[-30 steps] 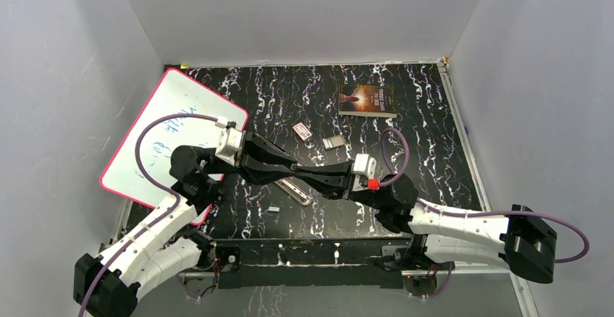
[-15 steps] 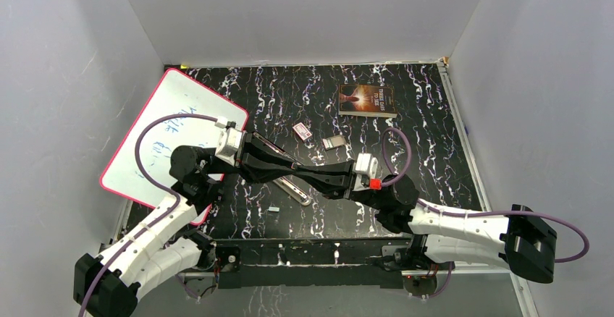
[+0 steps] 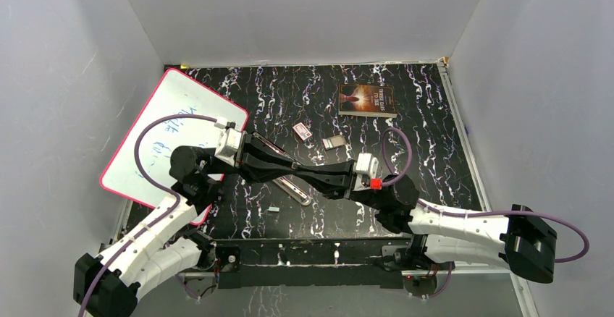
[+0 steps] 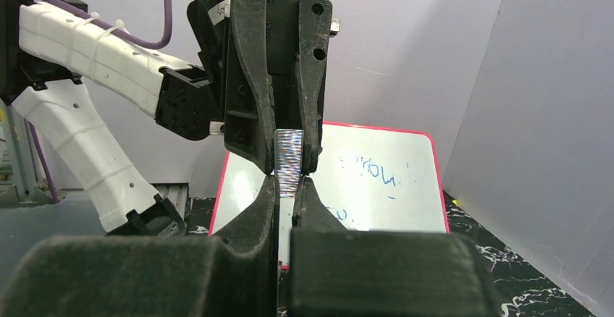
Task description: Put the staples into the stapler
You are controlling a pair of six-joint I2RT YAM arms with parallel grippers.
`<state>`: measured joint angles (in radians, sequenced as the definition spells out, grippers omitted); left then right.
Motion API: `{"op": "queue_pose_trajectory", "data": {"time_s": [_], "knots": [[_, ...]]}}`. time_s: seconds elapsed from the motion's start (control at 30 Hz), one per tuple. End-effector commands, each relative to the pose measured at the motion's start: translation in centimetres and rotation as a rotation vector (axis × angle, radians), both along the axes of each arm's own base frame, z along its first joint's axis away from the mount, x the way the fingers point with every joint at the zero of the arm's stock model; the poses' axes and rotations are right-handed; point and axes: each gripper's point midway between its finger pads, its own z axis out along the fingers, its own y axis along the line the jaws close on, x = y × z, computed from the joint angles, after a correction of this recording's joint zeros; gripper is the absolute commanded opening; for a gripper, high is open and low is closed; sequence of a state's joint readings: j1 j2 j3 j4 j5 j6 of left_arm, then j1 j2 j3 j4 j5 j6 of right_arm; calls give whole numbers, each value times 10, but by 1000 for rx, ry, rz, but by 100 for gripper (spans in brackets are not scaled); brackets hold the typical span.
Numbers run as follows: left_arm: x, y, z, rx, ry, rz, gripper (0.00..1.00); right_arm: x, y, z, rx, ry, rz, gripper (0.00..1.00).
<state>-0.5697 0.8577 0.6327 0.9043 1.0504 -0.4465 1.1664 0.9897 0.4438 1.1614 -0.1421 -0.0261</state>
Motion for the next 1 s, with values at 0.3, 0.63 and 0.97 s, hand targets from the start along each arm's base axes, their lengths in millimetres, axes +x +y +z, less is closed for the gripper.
{"op": "queue_pose_trajectory", "data": {"time_s": [0.3,0.63,0.97], "knots": [[-12,4,21,-44,-107,-23,0,4,-14,41,132,-16,-37,37],[-9,3,22,-44,-130,-10,0,11,-24,22,46,16,-103,62],[15,3,20,12,-125,133,0,68,-50,-31,-139,191,-444,62]]}}
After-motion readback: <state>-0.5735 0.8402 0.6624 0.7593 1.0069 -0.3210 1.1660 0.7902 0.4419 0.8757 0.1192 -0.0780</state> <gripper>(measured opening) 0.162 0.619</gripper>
